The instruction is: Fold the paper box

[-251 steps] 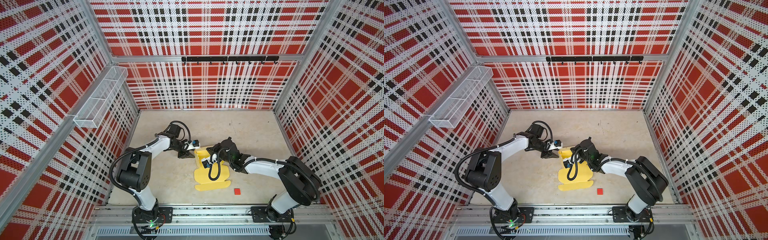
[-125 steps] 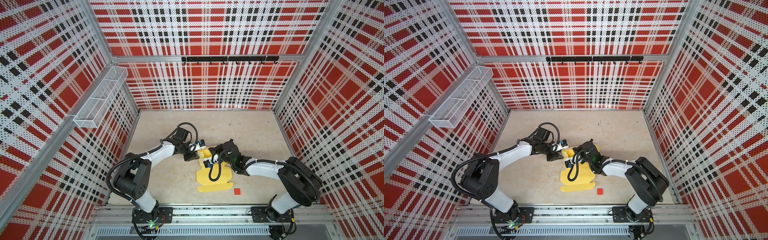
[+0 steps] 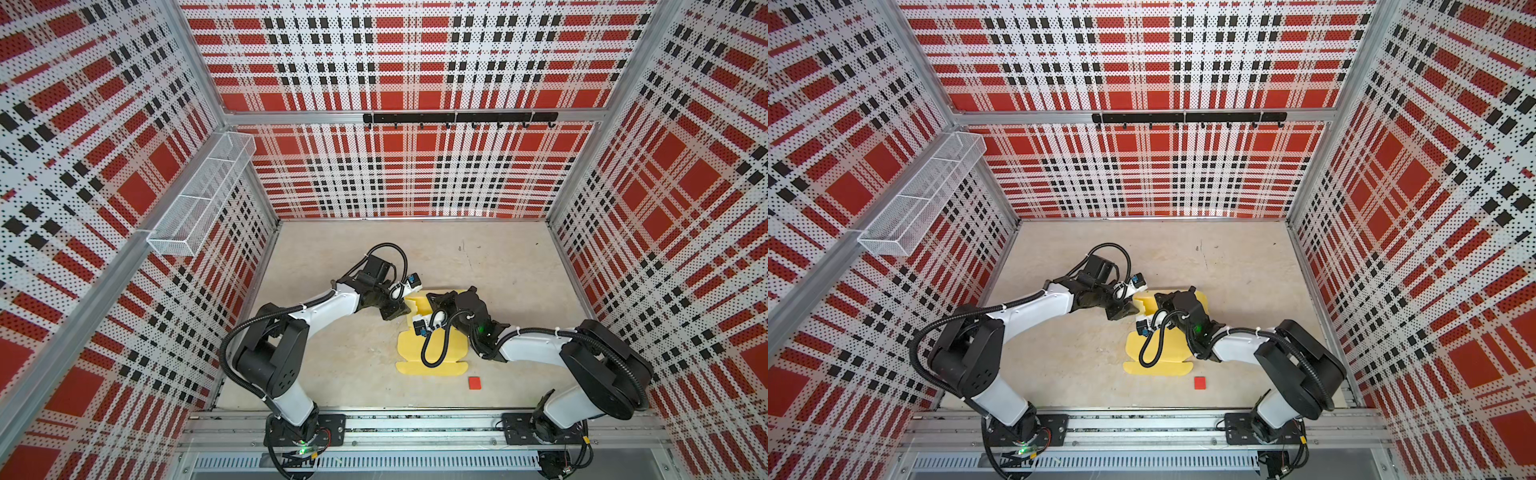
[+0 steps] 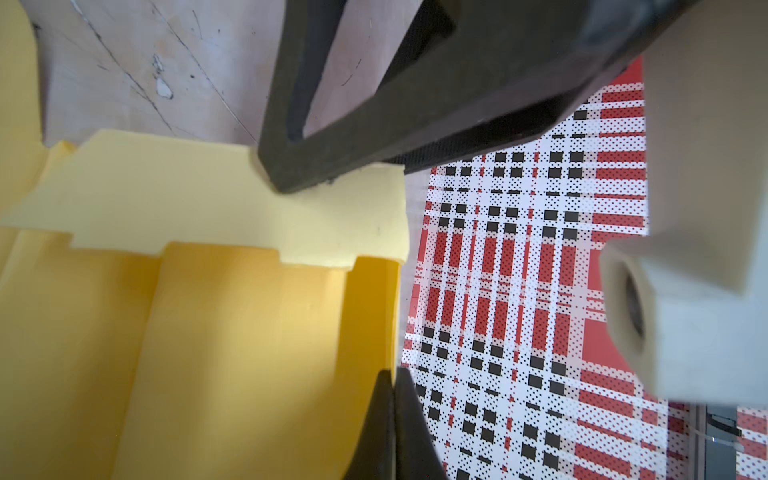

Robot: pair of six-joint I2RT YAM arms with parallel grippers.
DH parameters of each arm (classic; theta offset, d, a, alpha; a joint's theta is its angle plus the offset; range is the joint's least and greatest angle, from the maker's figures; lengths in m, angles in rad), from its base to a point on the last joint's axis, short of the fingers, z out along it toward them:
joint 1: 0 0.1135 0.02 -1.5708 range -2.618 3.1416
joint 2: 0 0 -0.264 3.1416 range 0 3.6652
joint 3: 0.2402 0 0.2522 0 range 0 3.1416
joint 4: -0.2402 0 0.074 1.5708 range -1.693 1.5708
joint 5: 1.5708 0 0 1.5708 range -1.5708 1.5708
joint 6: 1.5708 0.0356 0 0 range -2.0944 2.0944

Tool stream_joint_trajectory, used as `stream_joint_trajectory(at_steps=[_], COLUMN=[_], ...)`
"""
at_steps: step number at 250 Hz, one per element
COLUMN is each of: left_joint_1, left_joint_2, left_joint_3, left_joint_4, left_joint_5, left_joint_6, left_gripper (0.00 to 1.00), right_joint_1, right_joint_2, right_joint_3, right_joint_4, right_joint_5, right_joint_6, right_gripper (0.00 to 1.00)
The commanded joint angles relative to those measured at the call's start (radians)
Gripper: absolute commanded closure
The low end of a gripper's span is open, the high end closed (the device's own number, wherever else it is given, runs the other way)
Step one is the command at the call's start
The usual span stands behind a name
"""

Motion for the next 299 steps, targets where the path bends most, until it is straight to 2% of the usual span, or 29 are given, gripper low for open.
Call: stream_joint_trajectory(at_steps=[1,32,56,79,93,108,161,199,235,299], left_joint_1=[-0.054,-0.073,-0.084,-0.073,-0.063,-0.067,-0.065,-0.062,-0.061,-0.049], left_joint_2=[0.021,0.021,0.015,0.014,0.007,-0.004,0.006,0.013,0.034,0.063], left_joint_3=[0.026,0.01,0.006,-0.01,-0.039,-0.074,-0.171,-0.216,-0.301,-0.391], left_joint_4=[0.091,0.107,0.11,0.146,0.19,0.245,0.441,0.536,0.749,0.995], left_joint_5=[0.038,0.05,0.009,-0.04,-0.006,0.034,0.111,0.075,0.102,0.06], left_joint_6=[-0.069,-0.061,-0.079,-0.227,-0.332,-0.379,-0.338,-0.326,-0.299,-0.322], left_gripper=[0.51,0.51,0.51,0.51,0.51,0.51,0.52,0.52,0.53,0.56], right_joint_1=[0.018,0.023,0.03,0.033,0.039,0.045,0.07,0.083,0.091,0.105], right_joint_2=[-0.022,-0.034,-0.053,-0.072,-0.08,-0.083,-0.045,-0.034,-0.018,-0.033], right_joint_3=[-0.026,-0.05,-0.061,-0.079,-0.092,-0.1,-0.128,-0.146,-0.135,-0.164], right_joint_4=[0.122,0.149,0.148,0.147,0.157,0.162,0.209,0.208,0.209,0.201], right_joint_5=[0.018,0.048,0.074,0.087,0.101,0.119,0.156,0.172,0.194,0.212], right_joint_6=[0.015,0.015,0.018,0.015,0.013,0.019,0.019,0.033,0.038,0.043], right_gripper=[1.0,1.0,1.0,1.0,1.0,1.0,1.0,1.0,1.0,1.0])
